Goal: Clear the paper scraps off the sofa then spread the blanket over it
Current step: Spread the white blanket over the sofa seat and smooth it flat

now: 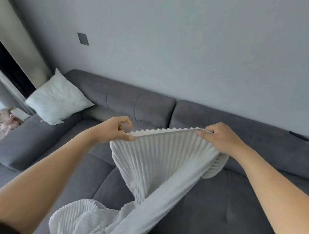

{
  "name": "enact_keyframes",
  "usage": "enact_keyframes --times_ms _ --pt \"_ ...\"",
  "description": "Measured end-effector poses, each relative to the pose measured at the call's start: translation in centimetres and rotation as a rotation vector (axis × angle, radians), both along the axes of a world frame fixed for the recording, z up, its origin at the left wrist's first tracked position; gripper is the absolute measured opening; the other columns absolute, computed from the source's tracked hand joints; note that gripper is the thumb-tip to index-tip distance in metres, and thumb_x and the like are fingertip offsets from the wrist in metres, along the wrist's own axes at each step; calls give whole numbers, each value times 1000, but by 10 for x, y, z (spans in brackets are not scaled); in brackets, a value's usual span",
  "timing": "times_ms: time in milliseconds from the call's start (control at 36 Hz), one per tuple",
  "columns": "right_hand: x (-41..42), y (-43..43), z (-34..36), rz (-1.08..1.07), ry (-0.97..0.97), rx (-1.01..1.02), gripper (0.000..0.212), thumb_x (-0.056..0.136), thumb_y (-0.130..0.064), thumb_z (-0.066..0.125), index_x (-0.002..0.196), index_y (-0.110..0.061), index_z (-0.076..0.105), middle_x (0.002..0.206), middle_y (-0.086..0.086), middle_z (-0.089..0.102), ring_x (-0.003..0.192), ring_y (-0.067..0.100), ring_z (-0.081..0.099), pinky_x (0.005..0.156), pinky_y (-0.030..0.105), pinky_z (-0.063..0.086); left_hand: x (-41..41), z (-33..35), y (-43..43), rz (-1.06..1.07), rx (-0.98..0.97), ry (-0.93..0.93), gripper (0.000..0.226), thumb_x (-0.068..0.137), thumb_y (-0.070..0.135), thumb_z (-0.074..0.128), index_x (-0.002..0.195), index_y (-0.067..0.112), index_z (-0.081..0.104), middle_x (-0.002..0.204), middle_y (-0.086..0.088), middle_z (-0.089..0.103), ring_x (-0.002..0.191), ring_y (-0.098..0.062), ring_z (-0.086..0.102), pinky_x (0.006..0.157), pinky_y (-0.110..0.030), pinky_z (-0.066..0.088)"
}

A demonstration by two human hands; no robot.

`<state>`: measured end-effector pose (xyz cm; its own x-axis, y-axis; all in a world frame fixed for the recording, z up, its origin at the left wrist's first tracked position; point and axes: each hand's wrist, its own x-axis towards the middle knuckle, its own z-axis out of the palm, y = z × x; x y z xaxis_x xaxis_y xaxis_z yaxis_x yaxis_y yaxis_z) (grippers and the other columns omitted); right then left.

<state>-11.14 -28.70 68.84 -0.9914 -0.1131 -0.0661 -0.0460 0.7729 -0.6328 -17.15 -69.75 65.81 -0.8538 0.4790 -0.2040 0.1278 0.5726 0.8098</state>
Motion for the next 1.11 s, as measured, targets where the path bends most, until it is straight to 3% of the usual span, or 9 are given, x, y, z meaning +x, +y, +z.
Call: enact_keyframes --times_ms 83,195,333,417,639,750,861,1000,1111 --pt "-8 5 -12 -21 -26 72 63 80 -70 57 53 -21 27 48 -11 26 44 9 27 47 27 23 -27 -13 0 -195 -450 92 27 68 57 78 74 35 63 65 17 60 61 -5 55 55 -22 39" --pt "-14 21 -19 11 -123 233 66 71 -75 66 51 -24 29 46 -11 27 43 8 25 47 24 21 -63 -22 -16 -255 -858 236 26 75 50 72 64 31 58 66 14 64 66 -12 60 56 -29 39" --pt "-7 45 -29 28 -440 442 57 67 -52 81 51 -23 35 47 -11 34 41 7 30 43 22 22 -96 -29 -41 -158 -909 420 25 92 50 60 76 33 53 95 12 51 97 -17 55 75 -37 41" --pt "-2 59 -39 -38 -539 419 53 82 -35 71 54 -22 29 53 -8 32 48 12 32 49 26 25 -106 -40 -48 121 -732 558 24 97 40 55 78 28 48 97 8 45 93 -19 47 74 -37 39" --pt "16 57 -77 -669 -174 -26 35 95 -31 57 69 -14 41 69 9 44 65 21 42 62 35 29 -95 -82 -78 282 -995 390 13 83 12 48 90 24 46 91 -5 68 76 -30 62 61 -33 39" --pt "19 44 -78 -764 -88 -324 36 86 -38 67 73 -12 47 70 8 42 66 21 39 63 38 29 -96 -84 -98 481 -913 383 13 86 12 50 95 14 41 94 -14 66 81 -37 62 64 -38 39" --pt "16 26 -61 -708 47 -288 46 86 -44 66 63 -17 38 58 0 37 57 18 36 48 29 32 -114 -68 -102 722 -720 136 26 90 20 48 111 10 61 108 -15 68 92 -36 64 72 -39 42" --pt "26 11 -47 -818 391 5 57 83 -56 69 59 -13 40 54 -2 45 51 16 41 49 32 32 -129 -41 -96 1086 227 -368 24 94 5 38 98 12 60 51 -2 67 36 -13 51 36 -12 33" --pt "43 5 -56 -757 72 102 67 82 -75 55 55 -16 36 51 -1 47 53 21 49 50 32 34 -133 -25 -91 1220 620 -245 28 99 20 34 88 16 61 54 0 70 45 -15 68 39 -18 38"
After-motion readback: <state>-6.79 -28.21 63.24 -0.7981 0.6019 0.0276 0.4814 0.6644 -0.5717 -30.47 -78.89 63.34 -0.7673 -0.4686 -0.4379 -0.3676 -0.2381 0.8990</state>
